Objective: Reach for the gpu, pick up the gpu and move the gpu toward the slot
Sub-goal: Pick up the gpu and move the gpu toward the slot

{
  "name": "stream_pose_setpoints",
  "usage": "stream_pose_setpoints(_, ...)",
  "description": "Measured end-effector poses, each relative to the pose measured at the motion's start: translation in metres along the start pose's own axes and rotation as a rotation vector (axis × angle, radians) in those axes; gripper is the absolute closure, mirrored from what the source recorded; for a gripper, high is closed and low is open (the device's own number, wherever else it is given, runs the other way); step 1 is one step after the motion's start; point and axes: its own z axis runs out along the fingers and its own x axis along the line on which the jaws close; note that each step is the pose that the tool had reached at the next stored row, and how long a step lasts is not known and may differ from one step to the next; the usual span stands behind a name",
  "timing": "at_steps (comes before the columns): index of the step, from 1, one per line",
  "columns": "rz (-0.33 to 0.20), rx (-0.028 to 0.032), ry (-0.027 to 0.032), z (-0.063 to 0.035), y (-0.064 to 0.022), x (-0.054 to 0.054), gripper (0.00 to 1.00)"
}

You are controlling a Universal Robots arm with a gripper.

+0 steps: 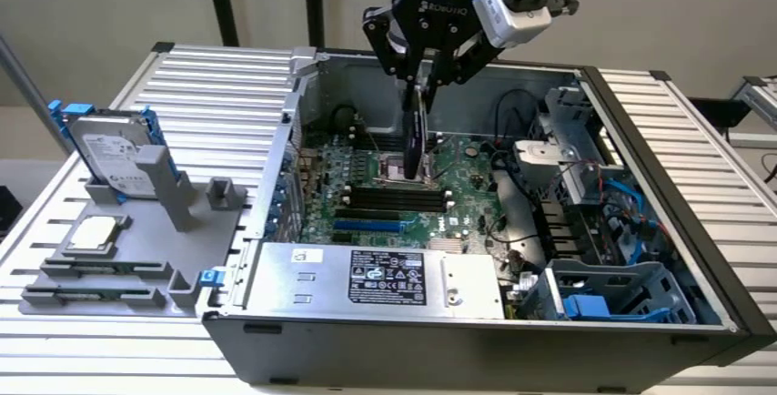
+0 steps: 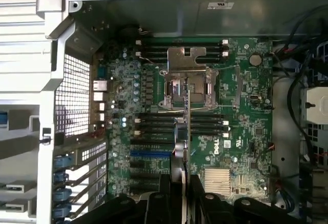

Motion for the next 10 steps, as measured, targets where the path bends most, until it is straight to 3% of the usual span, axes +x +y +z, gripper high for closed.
stream_pose_setpoints(10, -0.009, 0.0006, 0.0002, 0.001, 0.0015, -0.0034, 0.74)
